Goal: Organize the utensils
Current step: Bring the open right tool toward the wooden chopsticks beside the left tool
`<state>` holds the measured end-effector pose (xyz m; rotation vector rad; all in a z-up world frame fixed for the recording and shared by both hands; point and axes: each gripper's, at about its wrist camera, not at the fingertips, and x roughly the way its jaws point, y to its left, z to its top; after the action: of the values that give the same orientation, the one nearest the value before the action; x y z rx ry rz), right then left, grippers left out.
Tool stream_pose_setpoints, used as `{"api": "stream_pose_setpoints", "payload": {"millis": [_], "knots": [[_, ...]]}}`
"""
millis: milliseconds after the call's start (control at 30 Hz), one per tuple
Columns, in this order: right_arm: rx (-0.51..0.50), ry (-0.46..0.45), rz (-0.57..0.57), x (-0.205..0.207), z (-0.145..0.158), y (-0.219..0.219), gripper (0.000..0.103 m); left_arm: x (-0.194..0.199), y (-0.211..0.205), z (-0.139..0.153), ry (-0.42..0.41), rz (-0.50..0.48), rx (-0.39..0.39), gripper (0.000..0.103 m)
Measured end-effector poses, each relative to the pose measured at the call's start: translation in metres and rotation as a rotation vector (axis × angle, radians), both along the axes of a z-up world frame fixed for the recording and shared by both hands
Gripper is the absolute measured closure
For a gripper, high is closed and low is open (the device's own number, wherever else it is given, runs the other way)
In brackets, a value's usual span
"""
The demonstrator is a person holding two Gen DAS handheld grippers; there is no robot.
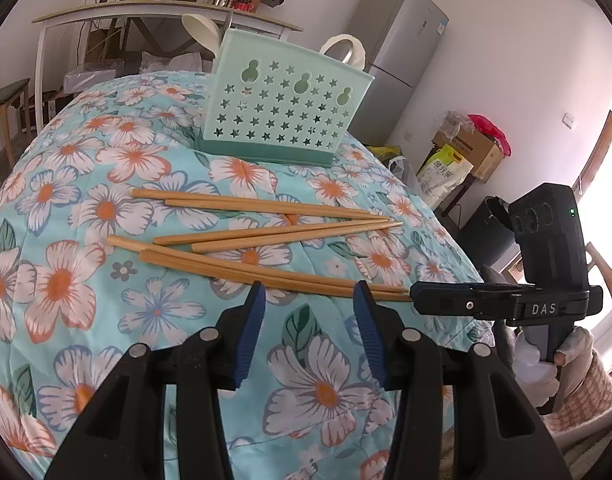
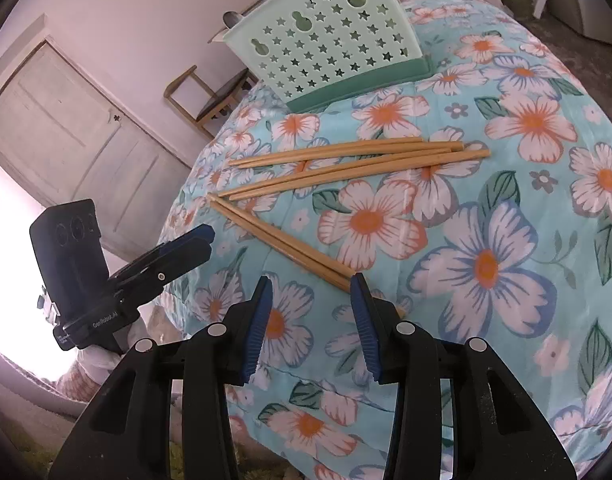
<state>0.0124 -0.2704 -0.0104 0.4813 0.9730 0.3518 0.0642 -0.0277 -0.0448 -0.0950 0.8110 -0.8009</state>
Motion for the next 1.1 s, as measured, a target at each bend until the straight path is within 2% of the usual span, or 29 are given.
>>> {"api": "stream_pose_setpoints", "payload": {"millis": [1100], "knots": [[0.019, -0.022, -0.005, 0.0074, -0.0051, 0.0001, 0.062, -0.0010, 0.0021, 0.0020, 0.019, 0.011, -0.010, 0.057]]}}
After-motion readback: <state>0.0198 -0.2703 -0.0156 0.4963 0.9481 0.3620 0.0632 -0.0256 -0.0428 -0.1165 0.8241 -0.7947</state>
